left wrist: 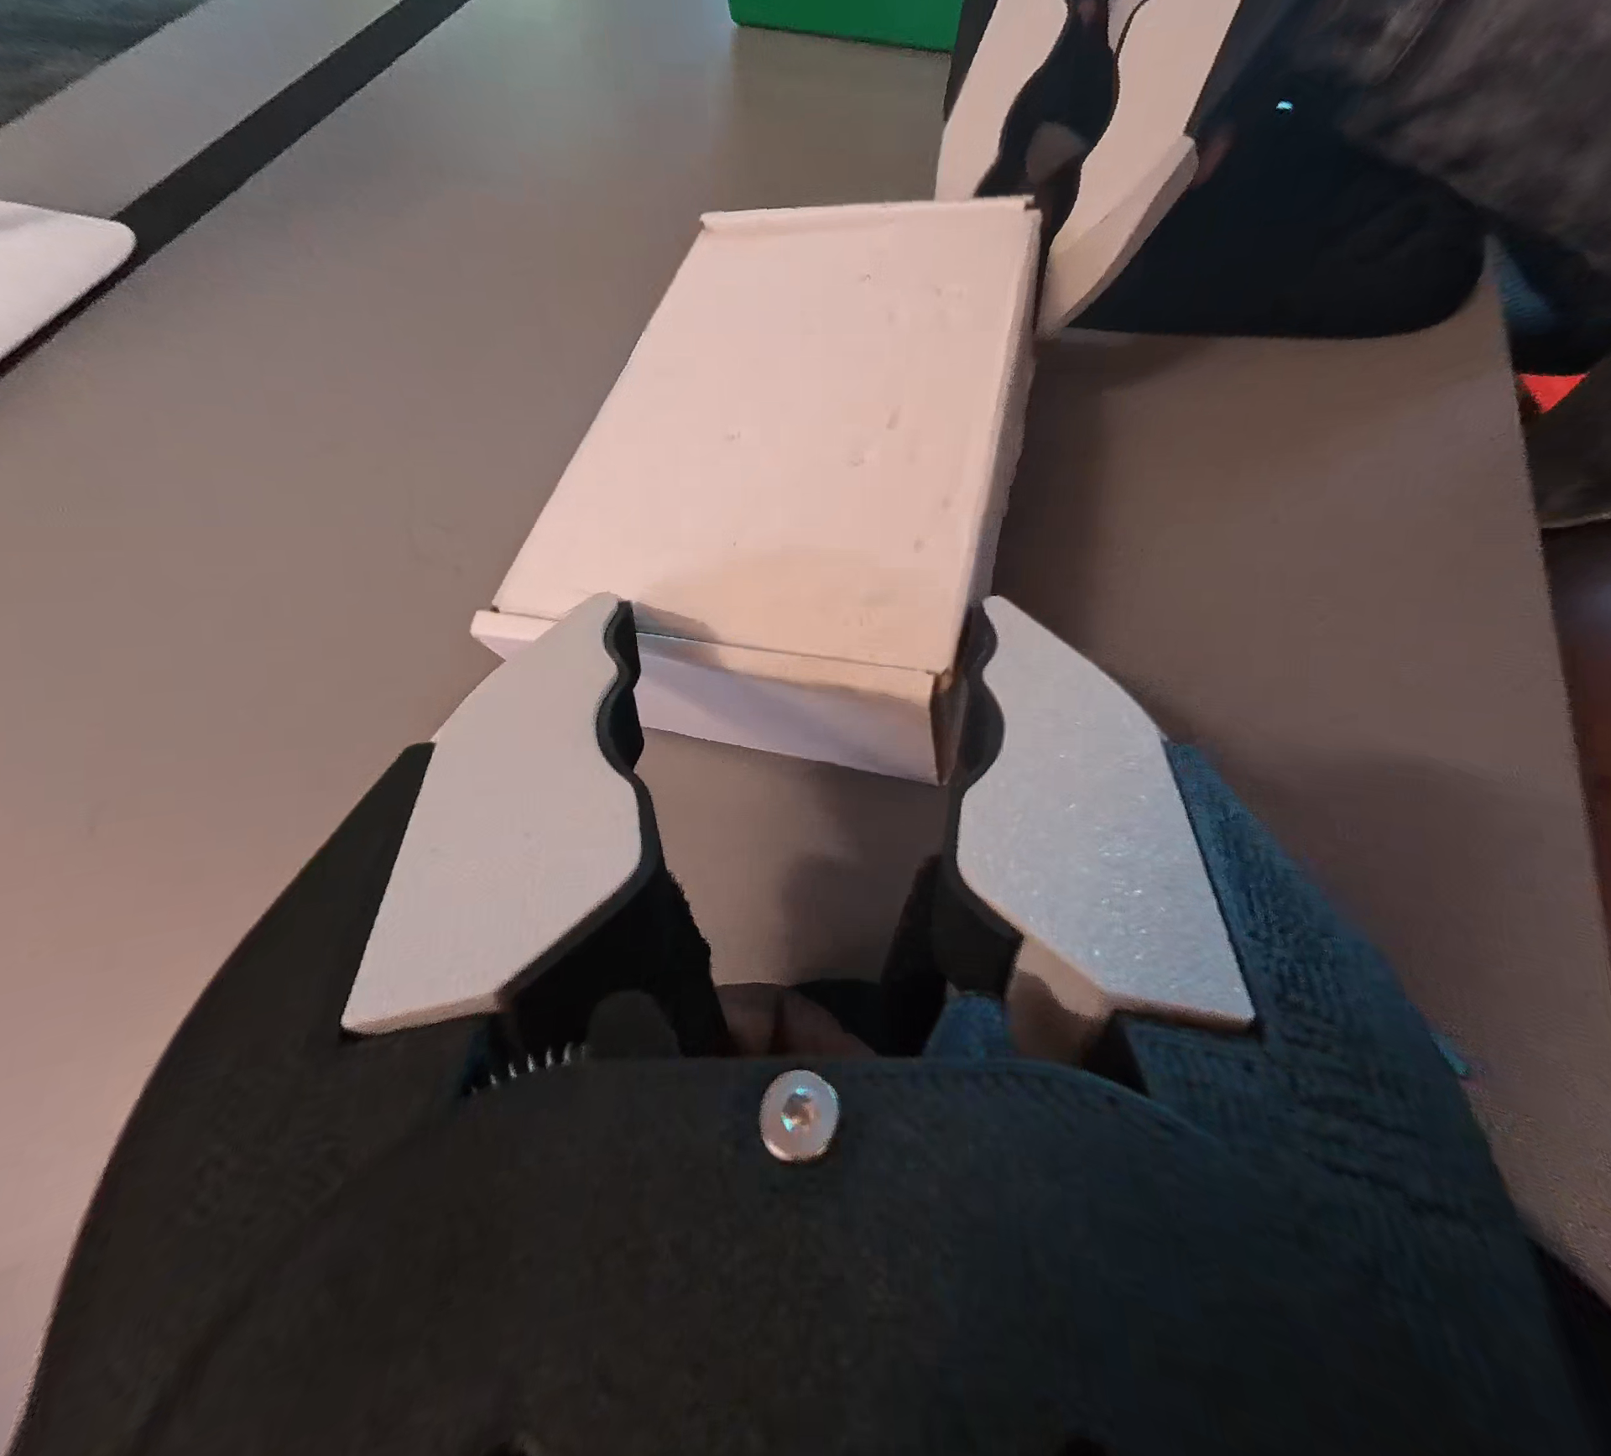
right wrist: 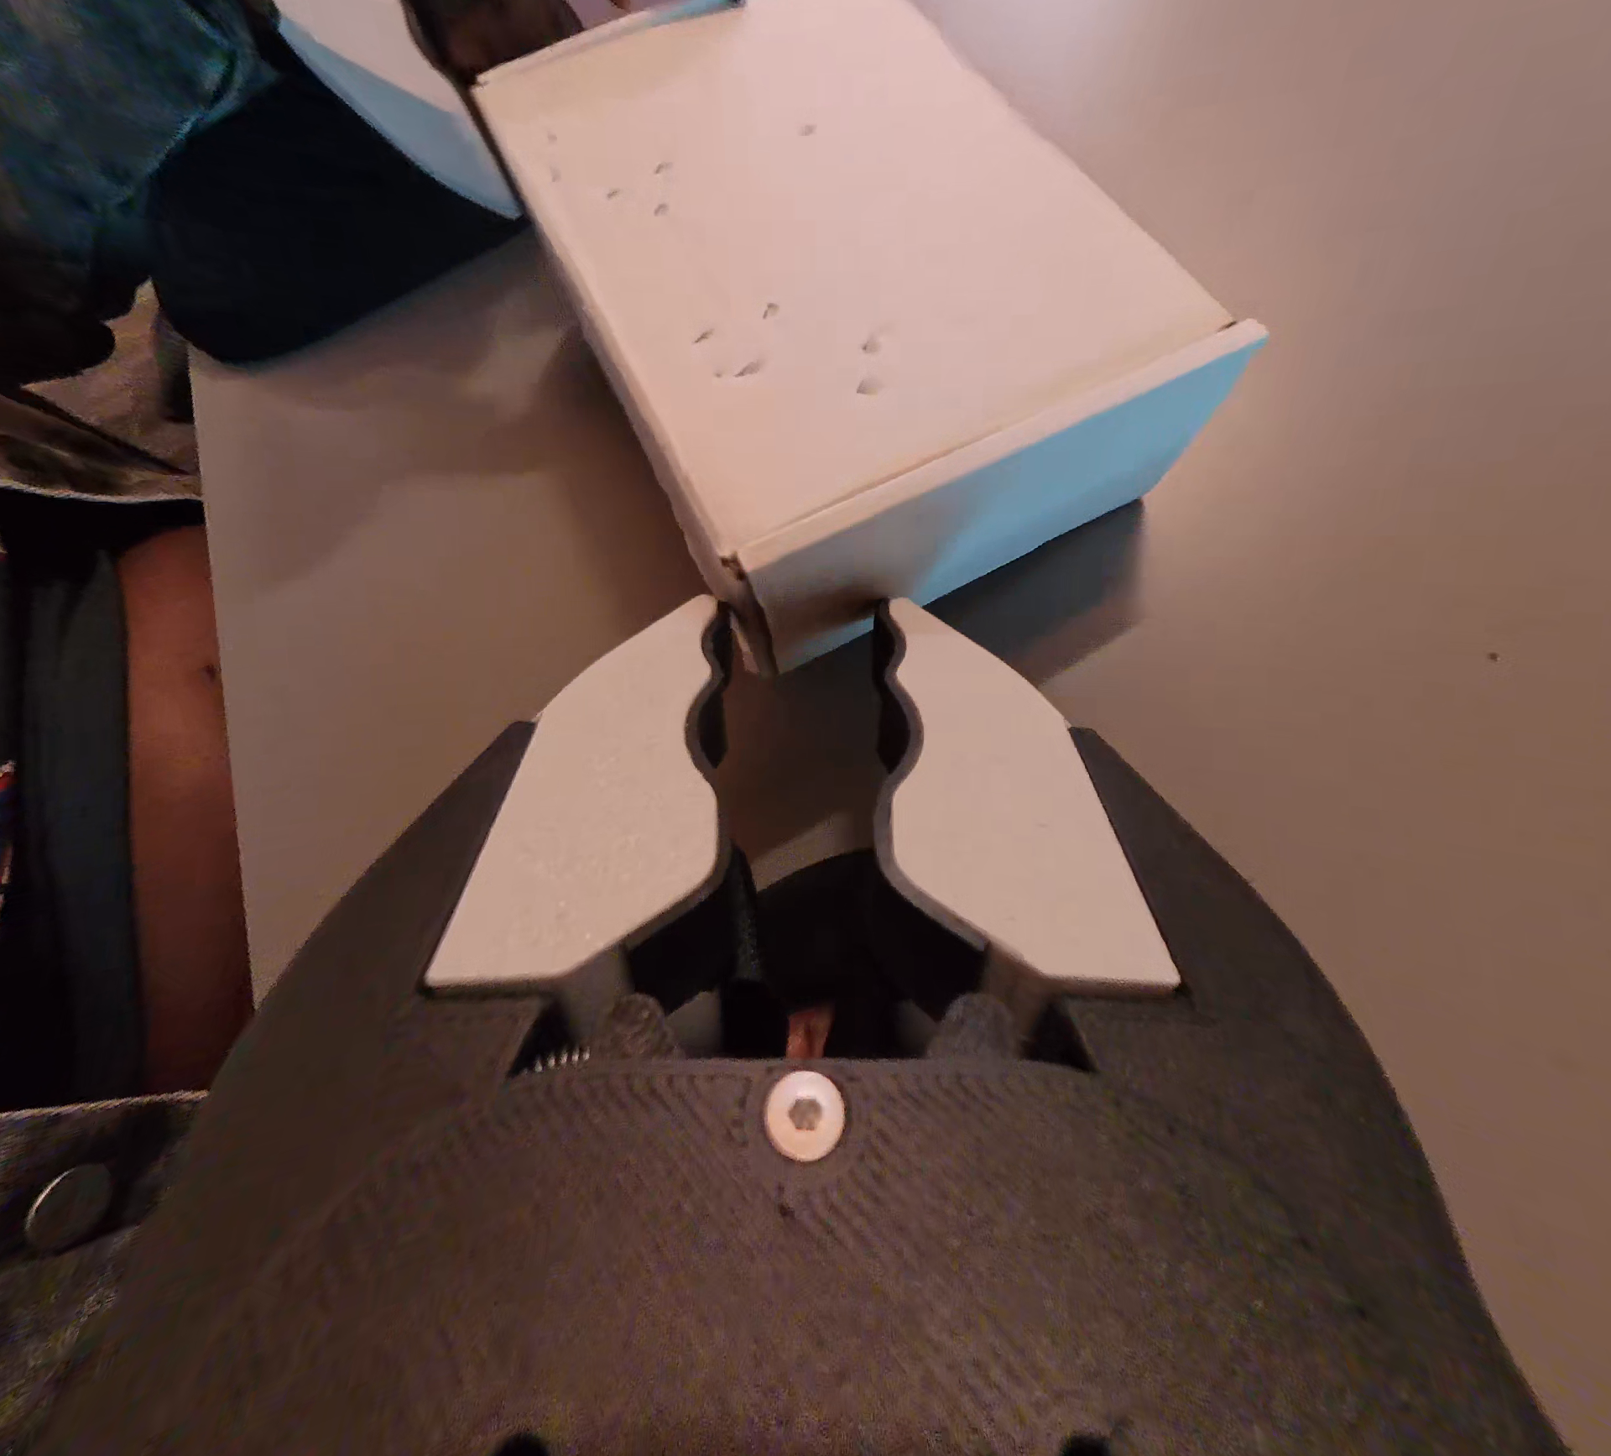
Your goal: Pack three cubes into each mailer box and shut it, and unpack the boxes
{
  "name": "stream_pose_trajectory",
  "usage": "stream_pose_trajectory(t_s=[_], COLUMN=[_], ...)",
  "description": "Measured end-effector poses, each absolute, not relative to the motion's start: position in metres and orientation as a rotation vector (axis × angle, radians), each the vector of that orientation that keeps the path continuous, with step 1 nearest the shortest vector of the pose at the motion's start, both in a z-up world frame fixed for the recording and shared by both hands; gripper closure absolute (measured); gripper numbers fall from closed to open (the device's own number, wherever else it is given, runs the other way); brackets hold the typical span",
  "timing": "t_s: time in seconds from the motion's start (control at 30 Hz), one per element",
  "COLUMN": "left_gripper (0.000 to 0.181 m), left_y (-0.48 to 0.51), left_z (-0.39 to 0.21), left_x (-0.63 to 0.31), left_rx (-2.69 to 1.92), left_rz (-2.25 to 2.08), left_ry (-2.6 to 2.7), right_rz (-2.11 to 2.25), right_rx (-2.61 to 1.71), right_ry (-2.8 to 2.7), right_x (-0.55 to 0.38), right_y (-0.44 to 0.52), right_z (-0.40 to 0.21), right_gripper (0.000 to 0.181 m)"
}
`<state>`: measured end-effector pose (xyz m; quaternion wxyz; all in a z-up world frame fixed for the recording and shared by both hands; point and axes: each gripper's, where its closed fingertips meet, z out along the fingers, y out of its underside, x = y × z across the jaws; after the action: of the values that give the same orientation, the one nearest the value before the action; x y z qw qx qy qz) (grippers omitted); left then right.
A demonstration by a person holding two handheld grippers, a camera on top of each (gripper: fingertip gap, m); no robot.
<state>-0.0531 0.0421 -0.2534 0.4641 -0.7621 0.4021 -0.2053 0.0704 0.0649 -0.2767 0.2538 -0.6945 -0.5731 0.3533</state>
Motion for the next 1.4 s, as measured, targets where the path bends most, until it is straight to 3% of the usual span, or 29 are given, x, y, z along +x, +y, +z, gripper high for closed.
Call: stream_pose_trajectory(t_s=[0.13, 0.17, 0.3, 0.43, 0.57, 0.7, 0.9, 1.4], left_gripper=[0.112, 0.111, 0.104, 0.088, 0.059, 0.052, 0.051, 0.054], left_y=[0.042, 0.043, 0.048, 0.057, 0.065, 0.073, 0.074, 0.072], left_z=[-0.250, -0.247, -0.225, -0.217, -0.213, -0.186, -0.168, -0.162], left_x=[-0.055, -0.057, -0.074, -0.085, -0.089, -0.103, -0.116, -0.122], left_rx=[-1.861, -1.864, -1.825, -1.789, -1.752, -1.544, -1.402, -1.396], left_rz=[-0.527, -0.575, -0.791, -0.796, -0.681, -0.577, -0.501, -0.503], left_ry=[0.950, 0.909, 0.674, 0.552, 0.513, 0.408, 0.350, 0.331], right_rz=[0.994, 1.005, 0.991, 0.954, 0.925, 0.878, 0.809, 0.279], right_rx=[-1.873, -1.863, -1.855, -1.797, -1.755, -1.591, -1.536, -1.803], right_ry=[-1.598, -1.603, -1.560, -1.508, -1.518, -1.581, -1.871, -2.422], right_x=[0.070, 0.069, 0.070, 0.066, 0.064, 0.057, 0.017, -0.019], right_y=[0.058, 0.057, 0.064, 0.079, 0.081, 0.078, 0.062, 0.070], right_z=[-0.277, -0.276, -0.273, -0.266, -0.263, -0.249, -0.227, -0.302], right_gripper=[0.150, 0.142, 0.101, 0.036, 0.035, 0.035, 0.035, 0.035])
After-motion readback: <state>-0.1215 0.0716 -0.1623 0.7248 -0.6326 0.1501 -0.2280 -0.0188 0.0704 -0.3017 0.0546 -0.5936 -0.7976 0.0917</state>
